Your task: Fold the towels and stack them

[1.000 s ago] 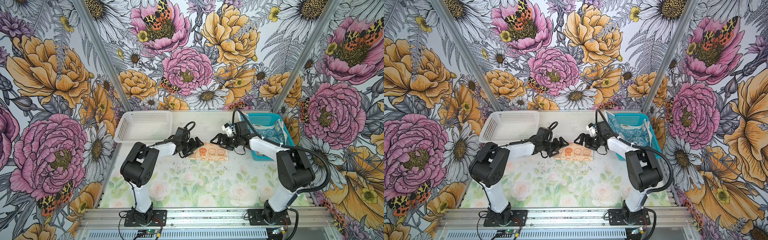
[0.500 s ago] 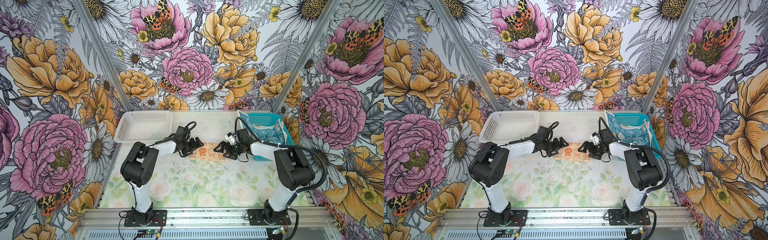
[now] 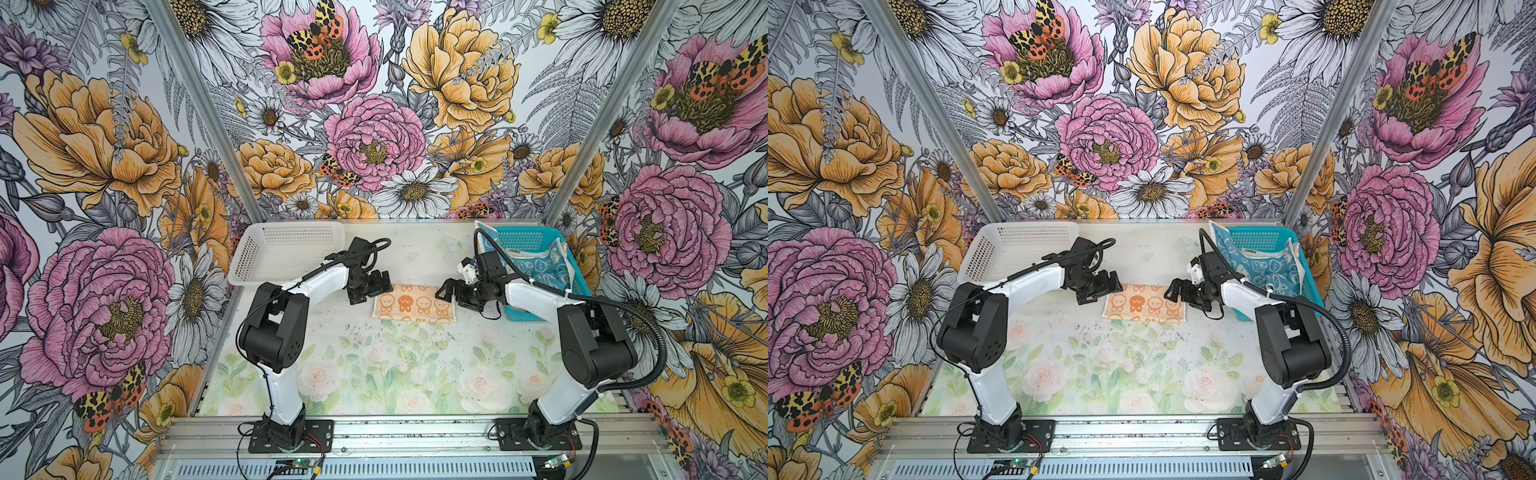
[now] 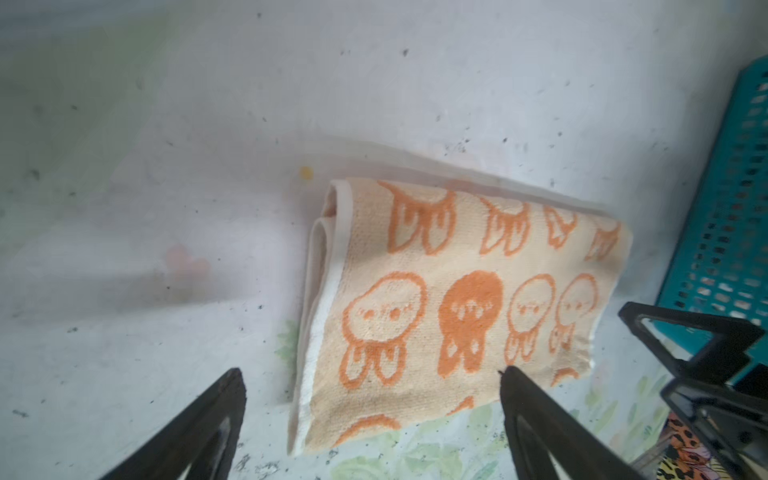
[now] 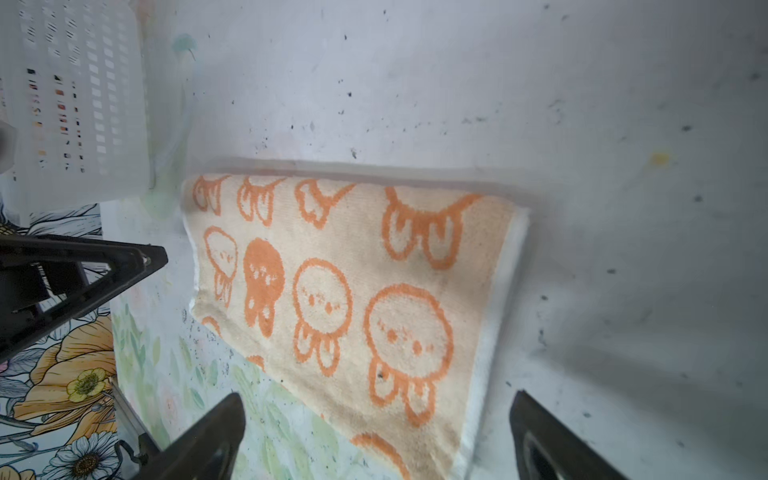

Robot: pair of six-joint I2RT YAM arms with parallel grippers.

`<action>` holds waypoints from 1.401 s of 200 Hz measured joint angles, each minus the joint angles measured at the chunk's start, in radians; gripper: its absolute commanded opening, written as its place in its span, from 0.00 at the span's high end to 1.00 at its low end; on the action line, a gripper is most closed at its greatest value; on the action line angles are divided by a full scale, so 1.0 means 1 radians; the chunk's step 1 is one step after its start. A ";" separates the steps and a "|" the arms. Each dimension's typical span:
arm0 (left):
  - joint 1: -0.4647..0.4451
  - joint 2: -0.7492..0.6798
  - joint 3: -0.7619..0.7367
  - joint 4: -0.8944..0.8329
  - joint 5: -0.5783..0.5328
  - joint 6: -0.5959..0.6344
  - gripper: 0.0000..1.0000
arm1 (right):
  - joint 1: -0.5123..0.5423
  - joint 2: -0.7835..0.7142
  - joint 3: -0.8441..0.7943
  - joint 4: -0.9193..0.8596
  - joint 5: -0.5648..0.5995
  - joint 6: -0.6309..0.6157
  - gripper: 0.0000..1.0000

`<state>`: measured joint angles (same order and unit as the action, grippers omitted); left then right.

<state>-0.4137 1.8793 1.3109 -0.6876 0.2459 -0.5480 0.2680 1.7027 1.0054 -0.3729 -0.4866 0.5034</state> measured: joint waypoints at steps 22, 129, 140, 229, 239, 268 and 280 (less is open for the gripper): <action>-0.023 0.049 0.001 -0.024 -0.015 0.015 0.11 | 0.006 0.014 0.000 -0.005 0.023 -0.004 0.01; -0.082 0.133 0.088 -0.060 -0.079 0.063 0.78 | 0.050 0.061 -0.002 0.046 0.038 0.012 0.01; -0.087 0.136 0.090 -0.061 -0.089 0.060 0.86 | 0.055 0.067 -0.002 0.061 0.036 0.014 0.01; -0.074 0.185 0.278 -0.250 -0.213 0.145 1.00 | 0.068 0.086 0.012 0.098 0.017 0.028 0.00; -0.061 0.185 0.325 -0.290 -0.254 0.166 1.00 | 0.068 0.094 0.025 0.094 0.013 0.028 0.01; -0.007 0.185 0.465 -0.400 -0.365 0.220 1.00 | 0.068 0.124 0.078 0.084 -0.005 0.028 0.01; 0.018 0.185 0.528 -0.440 -0.407 0.242 1.00 | 0.068 0.135 0.109 0.083 -0.012 0.028 0.00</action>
<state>-0.3954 2.0647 1.8393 -1.1275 -0.1608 -0.3058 0.3355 1.8381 1.1149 -0.2901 -0.4984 0.5316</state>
